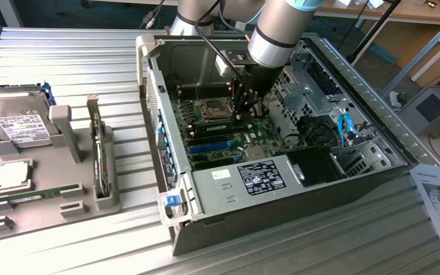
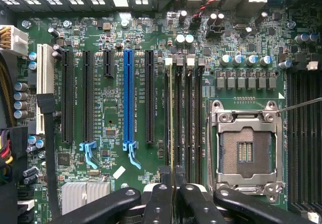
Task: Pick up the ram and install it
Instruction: 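Insert the ram into the slot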
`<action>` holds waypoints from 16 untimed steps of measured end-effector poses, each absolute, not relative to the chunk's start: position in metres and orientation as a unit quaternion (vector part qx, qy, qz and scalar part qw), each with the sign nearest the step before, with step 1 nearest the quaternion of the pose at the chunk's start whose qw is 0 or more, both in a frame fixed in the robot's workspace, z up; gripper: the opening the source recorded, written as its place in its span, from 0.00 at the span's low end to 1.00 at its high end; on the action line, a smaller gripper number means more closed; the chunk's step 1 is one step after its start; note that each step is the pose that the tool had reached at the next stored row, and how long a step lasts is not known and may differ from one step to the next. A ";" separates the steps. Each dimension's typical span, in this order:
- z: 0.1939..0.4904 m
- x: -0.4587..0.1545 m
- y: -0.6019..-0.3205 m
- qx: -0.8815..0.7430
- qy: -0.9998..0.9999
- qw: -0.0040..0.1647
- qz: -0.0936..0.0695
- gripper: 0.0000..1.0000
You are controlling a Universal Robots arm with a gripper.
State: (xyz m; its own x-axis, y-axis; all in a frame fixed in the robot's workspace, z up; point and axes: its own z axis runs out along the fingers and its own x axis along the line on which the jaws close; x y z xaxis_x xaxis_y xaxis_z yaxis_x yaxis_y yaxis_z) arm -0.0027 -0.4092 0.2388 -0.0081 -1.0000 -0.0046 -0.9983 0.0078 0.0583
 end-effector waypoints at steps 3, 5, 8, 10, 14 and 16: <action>0.239 -0.003 -0.409 0.703 -0.710 0.019 -0.022 0.12; 0.239 -0.003 -0.409 0.703 -0.710 0.019 -0.022 0.12; 0.239 -0.003 -0.409 0.703 -0.710 0.019 -0.022 0.12; 0.238 -0.003 -0.409 0.703 -0.710 0.019 -0.022 0.12; 0.237 -0.003 -0.409 0.703 -0.710 0.019 -0.022 0.12; 0.236 -0.003 -0.409 0.703 -0.710 0.019 -0.022 0.12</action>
State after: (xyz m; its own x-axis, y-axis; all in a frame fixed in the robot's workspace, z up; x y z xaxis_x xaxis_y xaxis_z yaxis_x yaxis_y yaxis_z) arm -0.0027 -0.4092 0.2358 -0.0097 -0.9999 -0.0047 -0.9983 0.0094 0.0583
